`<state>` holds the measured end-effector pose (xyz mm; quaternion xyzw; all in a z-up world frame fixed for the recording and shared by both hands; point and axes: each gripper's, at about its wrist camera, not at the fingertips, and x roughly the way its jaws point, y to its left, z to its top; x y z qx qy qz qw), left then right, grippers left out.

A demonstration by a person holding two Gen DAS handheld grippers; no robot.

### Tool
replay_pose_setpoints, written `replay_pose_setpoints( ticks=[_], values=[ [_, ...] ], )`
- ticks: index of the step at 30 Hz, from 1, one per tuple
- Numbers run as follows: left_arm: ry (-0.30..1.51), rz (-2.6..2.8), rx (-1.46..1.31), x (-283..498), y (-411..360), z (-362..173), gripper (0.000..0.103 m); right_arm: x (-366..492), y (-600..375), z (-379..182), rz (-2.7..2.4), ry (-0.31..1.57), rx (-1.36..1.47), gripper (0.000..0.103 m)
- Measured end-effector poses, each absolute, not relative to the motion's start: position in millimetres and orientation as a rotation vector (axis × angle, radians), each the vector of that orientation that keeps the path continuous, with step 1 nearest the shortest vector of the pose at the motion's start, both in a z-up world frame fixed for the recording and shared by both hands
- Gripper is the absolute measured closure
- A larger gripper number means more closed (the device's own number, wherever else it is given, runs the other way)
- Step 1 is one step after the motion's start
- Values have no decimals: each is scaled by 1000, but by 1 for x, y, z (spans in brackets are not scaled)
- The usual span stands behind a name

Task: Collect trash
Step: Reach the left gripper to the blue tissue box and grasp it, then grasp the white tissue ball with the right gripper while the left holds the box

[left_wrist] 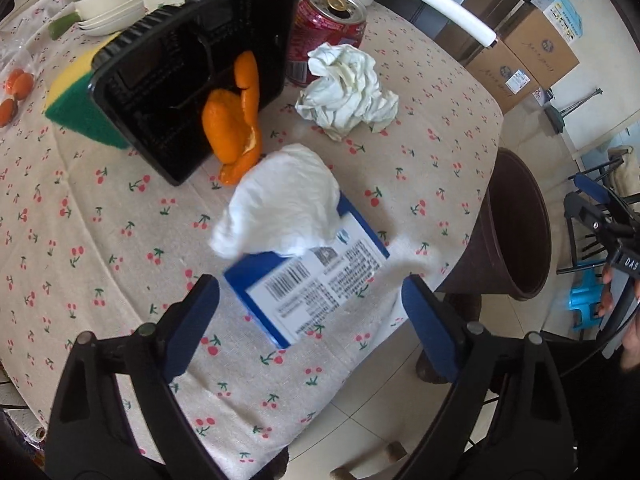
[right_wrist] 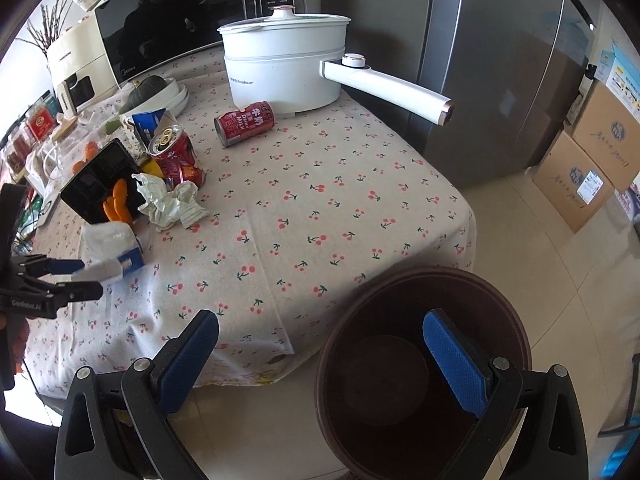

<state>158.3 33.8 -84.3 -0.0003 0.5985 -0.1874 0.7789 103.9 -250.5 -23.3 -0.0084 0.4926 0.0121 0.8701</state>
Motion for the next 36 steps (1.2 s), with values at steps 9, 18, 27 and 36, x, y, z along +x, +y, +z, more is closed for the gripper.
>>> replay_pose_setpoints(
  ticks=[9, 18, 27, 36],
  values=[
    [1248, -387, 294, 154, 10, -103, 11, 101, -252, -26, 31, 1036, -25, 0],
    [1226, -425, 398, 161, -20, -116, 28, 99, -248, -28, 36, 1045, -31, 0],
    [1245, -430, 210, 138, 30, -90, 31, 106, -229, -30, 42, 1046, -54, 0],
    [1256, -341, 96, 105, 94, -87, 41, 120, -175, -33, 82, 1045, -74, 0]
  ],
)
